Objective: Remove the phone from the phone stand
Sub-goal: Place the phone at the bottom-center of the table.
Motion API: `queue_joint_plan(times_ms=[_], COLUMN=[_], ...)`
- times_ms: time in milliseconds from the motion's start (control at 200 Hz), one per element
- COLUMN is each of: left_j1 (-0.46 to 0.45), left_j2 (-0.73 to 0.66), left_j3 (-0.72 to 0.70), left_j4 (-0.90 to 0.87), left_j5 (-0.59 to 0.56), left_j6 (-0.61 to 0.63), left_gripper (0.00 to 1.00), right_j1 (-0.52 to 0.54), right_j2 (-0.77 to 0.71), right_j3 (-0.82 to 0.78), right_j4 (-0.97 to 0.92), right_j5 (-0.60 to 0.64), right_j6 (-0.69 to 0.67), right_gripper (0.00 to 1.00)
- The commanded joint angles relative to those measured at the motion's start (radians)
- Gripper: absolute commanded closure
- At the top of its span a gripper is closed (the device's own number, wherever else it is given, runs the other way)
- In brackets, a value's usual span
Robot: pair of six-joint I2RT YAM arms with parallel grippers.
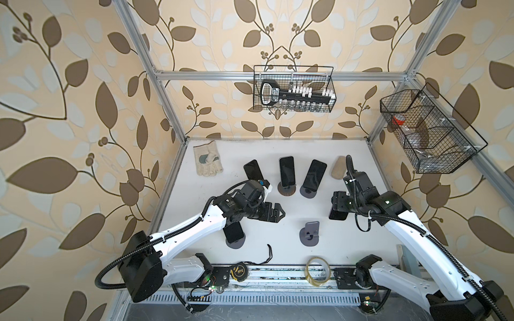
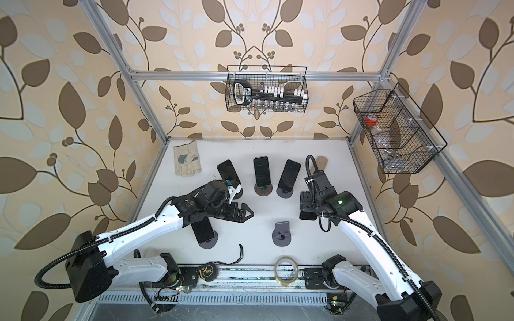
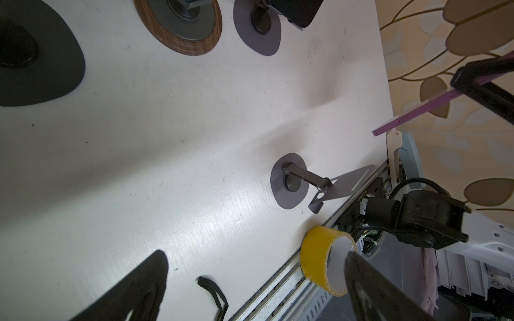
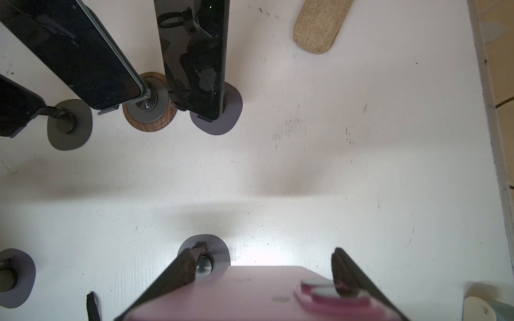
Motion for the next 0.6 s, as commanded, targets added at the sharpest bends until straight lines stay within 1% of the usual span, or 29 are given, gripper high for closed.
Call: queue_joint_plan(times_ms=[0,50,100,165,205,230,365,485,595], left_j1=[-0.002,-0.002,-0.002,-0.002,-0.002,-0.002,0.000,0.010,0.023], left_j2=[-0.014,-0.021,-0.028,-0.034,-0.036,-0.039,-0.042,-0.024,-0.075], left_j3=[0.044,0.067,0.104,0.167,0.204,0.218,0.249,0.291,0.262], left_j4=[-0.002,-0.045,-0.116,-0.230,-0.291,-0.312,-0.359,-0.437,-0.414], left_j5=[0.012,-0.009,-0.057,-0.175,-0.257,-0.285,-0.367,-0.423,-0.414], left_j6=[0.026,0.061,0.126,0.192,0.189,0.183,0.154,0.170,0.205], left_gripper=[0.01,0.01,0.01,0.01,0.01,0.01,0.01,0.01,0.01], right_j1=[-0.003,-0.003,-0.003,-0.001,0.003,0.009,0.084,0.142,0.209], right_j2=[0.020,0.032,0.043,0.061,0.072,0.080,0.138,0.204,0.261], right_j3=[0.019,0.035,0.054,0.076,0.086,0.092,0.127,0.169,0.219], right_j4=[0.040,0.047,0.052,0.054,0.058,0.062,0.077,0.103,0.138], right_j5=[-0.028,-0.038,-0.053,-0.073,-0.087,-0.095,-0.091,-0.113,-0.128], right_j6=[-0.047,-0.058,-0.073,-0.083,-0.088,-0.089,-0.102,-0.107,-0.087], right_gripper=[0.37,0.38,0.38,0.39,0.40,0.40,0.40,0.40,0.40])
